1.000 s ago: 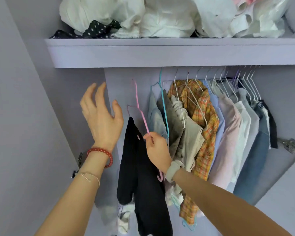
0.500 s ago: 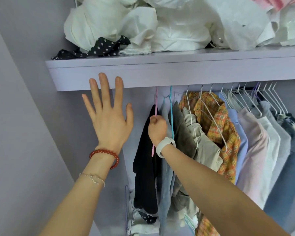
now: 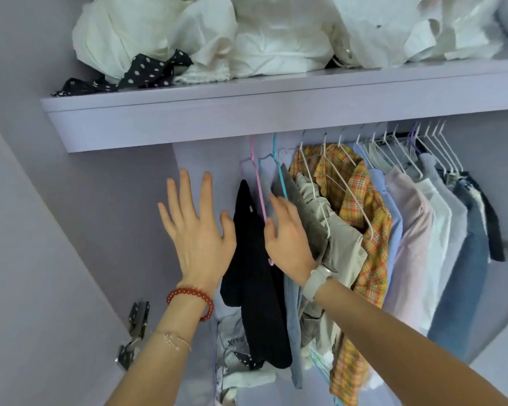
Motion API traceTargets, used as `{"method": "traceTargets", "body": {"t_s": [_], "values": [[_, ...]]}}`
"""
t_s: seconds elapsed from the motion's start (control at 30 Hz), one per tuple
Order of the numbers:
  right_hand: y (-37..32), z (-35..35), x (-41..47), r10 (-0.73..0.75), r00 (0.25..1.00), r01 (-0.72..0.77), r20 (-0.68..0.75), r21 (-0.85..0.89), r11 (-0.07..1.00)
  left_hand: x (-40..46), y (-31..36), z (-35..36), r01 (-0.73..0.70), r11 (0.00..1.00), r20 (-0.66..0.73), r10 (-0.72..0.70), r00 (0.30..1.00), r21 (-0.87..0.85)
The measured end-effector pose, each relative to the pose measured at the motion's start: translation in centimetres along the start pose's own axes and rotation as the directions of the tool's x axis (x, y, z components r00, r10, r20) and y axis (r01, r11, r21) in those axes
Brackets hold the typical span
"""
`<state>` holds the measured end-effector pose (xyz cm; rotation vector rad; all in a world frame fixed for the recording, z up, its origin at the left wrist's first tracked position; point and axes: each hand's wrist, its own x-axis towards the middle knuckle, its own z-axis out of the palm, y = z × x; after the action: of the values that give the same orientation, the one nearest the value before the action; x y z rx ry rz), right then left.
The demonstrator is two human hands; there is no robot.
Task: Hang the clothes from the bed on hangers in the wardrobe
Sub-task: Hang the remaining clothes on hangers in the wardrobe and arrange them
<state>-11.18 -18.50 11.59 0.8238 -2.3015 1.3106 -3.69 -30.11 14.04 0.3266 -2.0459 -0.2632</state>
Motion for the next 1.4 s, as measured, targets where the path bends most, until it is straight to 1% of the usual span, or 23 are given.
{"method": "traceTargets", "body": {"t_s": [0.07,0.1,0.17,0.27,0.33,0.43,0.5,0.57,0.67,0.8,0.87,0.93,1.0,1.07,1.17,1.23,1.3,1.4], "values": [[1.2,-2.8,-1.5,-0.114,0.992,0.107,-0.048,-0.129,0.986,-1.9,1.0,1.4,-0.008,0.999,0.102,0.011,0.995,-0.036],[2.4,-4.4,-2.4,-0.155,0.986,0.138,-0.066,-0.205,0.969,-2.5,1.8,2.0,-0.029,0.998,0.149,0.036,0.988,-0.052],[5.1,-7.9,-4.6,-0.159,0.985,0.124,-0.071,-0.359,0.925,-3.5,4.3,3.1,-0.116,0.991,0.222,0.129,0.966,-0.074],[8.9,-14.0,-9.7,-0.036,0.997,-0.007,-0.067,-0.546,0.838,-5.6,9.6,4.6,-0.282,0.950,0.299,0.311,0.902,-0.135],[11.0,-18.4,-14.3,0.076,0.993,-0.115,-0.089,-0.620,0.776,-8.4,13.5,5.6,-0.342,0.915,0.360,0.400,0.843,-0.216],[13.3,-25.0,-22.2,0.225,0.955,-0.296,-0.192,-0.670,0.681,-14.9,19.4,6.7,-0.341,0.863,0.485,0.495,0.721,-0.373],[14.0,-29.1,-28.0,0.320,0.908,-0.417,-0.272,-0.675,0.609,-19.8,23.5,6.9,-0.324,0.831,0.558,0.546,0.625,-0.452],[14.2,-33.1,-33.6,0.397,0.855,-0.512,-0.334,-0.663,0.547,-24.1,28.1,6.3,-0.311,0.789,0.590,0.607,0.532,-0.530],[14.0,-38.7,-41.2,0.491,0.764,-0.634,-0.418,-0.627,0.453,-29.7,35.4,4.6,-0.319,0.687,0.564,0.722,0.400,-0.653],[12.9,-44.4,-50.2,0.549,0.618,-0.777,-0.563,-0.544,0.317,-36.9,44.3,0.9,-0.290,0.519,0.474,0.854,0.216,-0.804],[12.1,-46.9,-54.7,0.572,0.513,-0.850,-0.640,-0.470,0.236,-40.7,48.5,-1.3,-0.255,0.414,0.402,0.910,0.102,-0.874],[11.3,-49.1,-58.6,0.586,0.406,-0.909,-0.701,-0.379,0.175,-43.6,52.4,-3.1,-0.234,0.338,0.344,0.939,0.018,-0.911],[10.7,-51.1,-62.0,0.585,0.308,-0.946,-0.750,-0.309,0.102,-45.9,56.1,-4.5,-0.217,0.294,0.307,0.951,-0.026,-0.931],[10.2,-53.0,-64.9,0.573,0.214,-0.970,-0.791,-0.240,0.031,-47.9,59.5,-5.4,-0.180,0.260,0.273,0.960,-0.053,-0.949],[10.3,-55.2,-68.1,0.577,0.065,-0.992,-0.814,-0.113,-0.049,-50.3,64.1,-5.9,-0.152,0.186,0.204,0.972,-0.115,-0.971],[10.8,-56.5,-69.8,0.553,-0.002,-0.997,-0.833,-0.038,-0.061,-51.8,67.0,-5.7,-0.131,0.156,0.178,0.969,-0.173,-0.979],[11.7,-58.1,-71.2,0.537,-0.074,-0.996,-0.840,0.031,-0.088,-53.5,70.1,-5.0,-0.137,0.130,0.158,0.963,-0.217,-0.982],[13.8,-61.2,-73.2,0.515,-0.149,-0.988,-0.844,0.111,-0.104,-56.3,75.1,-3.7,-0.130,0.100,0.134,0.947,-0.291,-0.986]]}}
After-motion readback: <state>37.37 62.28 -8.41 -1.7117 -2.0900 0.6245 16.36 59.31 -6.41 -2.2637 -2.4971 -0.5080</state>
